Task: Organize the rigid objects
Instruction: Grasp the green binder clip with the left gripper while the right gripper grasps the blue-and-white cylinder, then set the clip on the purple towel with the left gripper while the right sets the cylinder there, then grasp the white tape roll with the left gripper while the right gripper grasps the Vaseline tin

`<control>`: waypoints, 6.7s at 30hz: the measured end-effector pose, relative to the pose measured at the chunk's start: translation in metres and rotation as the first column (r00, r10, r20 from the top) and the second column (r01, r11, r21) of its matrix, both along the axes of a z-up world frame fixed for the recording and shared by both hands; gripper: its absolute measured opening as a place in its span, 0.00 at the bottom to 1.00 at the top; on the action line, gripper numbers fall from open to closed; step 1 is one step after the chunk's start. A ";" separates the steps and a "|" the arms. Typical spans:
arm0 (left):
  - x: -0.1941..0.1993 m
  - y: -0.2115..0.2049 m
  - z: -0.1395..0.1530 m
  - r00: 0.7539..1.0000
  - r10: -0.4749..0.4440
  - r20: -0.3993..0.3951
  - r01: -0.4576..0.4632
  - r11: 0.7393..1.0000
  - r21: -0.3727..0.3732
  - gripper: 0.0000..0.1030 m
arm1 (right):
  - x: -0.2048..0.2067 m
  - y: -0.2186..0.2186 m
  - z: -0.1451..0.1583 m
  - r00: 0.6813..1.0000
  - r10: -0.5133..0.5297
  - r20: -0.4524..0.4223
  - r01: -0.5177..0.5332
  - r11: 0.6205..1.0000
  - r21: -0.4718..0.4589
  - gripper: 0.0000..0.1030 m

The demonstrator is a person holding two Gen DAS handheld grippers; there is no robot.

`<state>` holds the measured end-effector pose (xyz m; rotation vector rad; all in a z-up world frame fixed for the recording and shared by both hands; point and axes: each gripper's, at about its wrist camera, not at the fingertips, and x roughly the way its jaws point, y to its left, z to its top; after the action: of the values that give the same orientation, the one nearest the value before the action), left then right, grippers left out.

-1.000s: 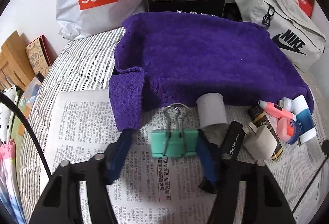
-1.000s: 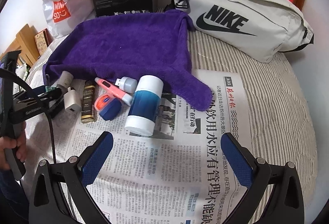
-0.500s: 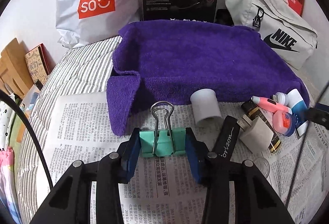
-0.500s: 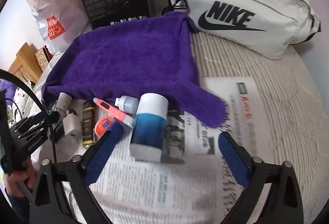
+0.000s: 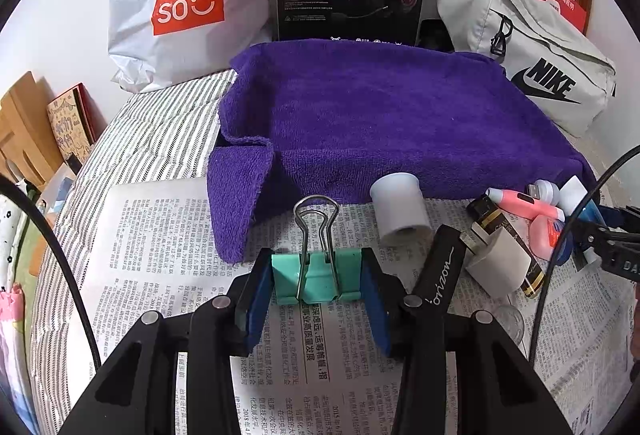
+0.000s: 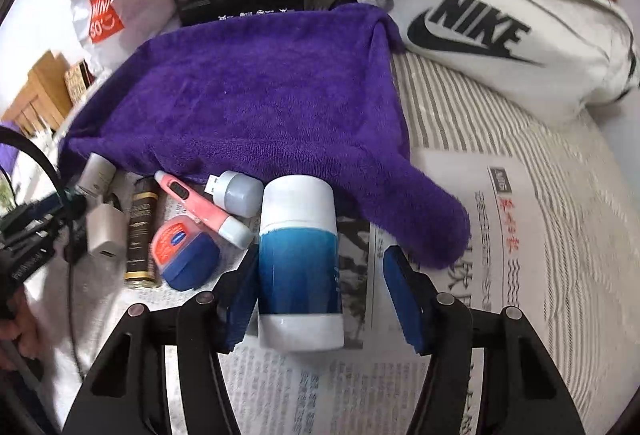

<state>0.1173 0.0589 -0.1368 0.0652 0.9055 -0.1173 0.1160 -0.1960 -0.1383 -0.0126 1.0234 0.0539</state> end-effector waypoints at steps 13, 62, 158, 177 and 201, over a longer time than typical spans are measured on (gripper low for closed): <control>0.002 0.001 0.003 0.999 -0.012 -0.038 0.011 1.000 -0.013 0.39 | -0.012 -0.014 0.007 0.999 0.036 -0.022 -0.034 0.997 0.072 0.35; 0.116 0.018 0.082 0.999 -0.034 -0.042 0.028 0.991 -0.132 0.39 | 0.157 -0.009 0.050 0.988 0.145 0.051 -0.148 0.986 0.079 0.35; 0.064 -0.048 0.008 0.958 -0.122 -0.258 0.126 0.992 -0.004 0.36 | -0.040 -0.044 0.073 0.997 0.076 0.011 -0.076 0.982 0.173 0.68; 0.024 0.027 0.012 0.974 -0.048 -0.221 0.048 0.999 -0.006 0.26 | -0.014 0.036 0.009 0.959 0.280 -0.042 -0.270 0.948 0.166 0.49; 0.009 0.041 0.012 0.983 -0.061 -0.174 0.047 0.996 -0.082 0.26 | -0.025 0.021 0.010 0.984 0.172 -0.045 -0.172 0.985 0.011 0.42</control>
<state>0.1262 0.0998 -0.1243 0.0075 1.0759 -0.2113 0.0910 -0.1746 -0.1282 -0.0938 1.0665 0.2164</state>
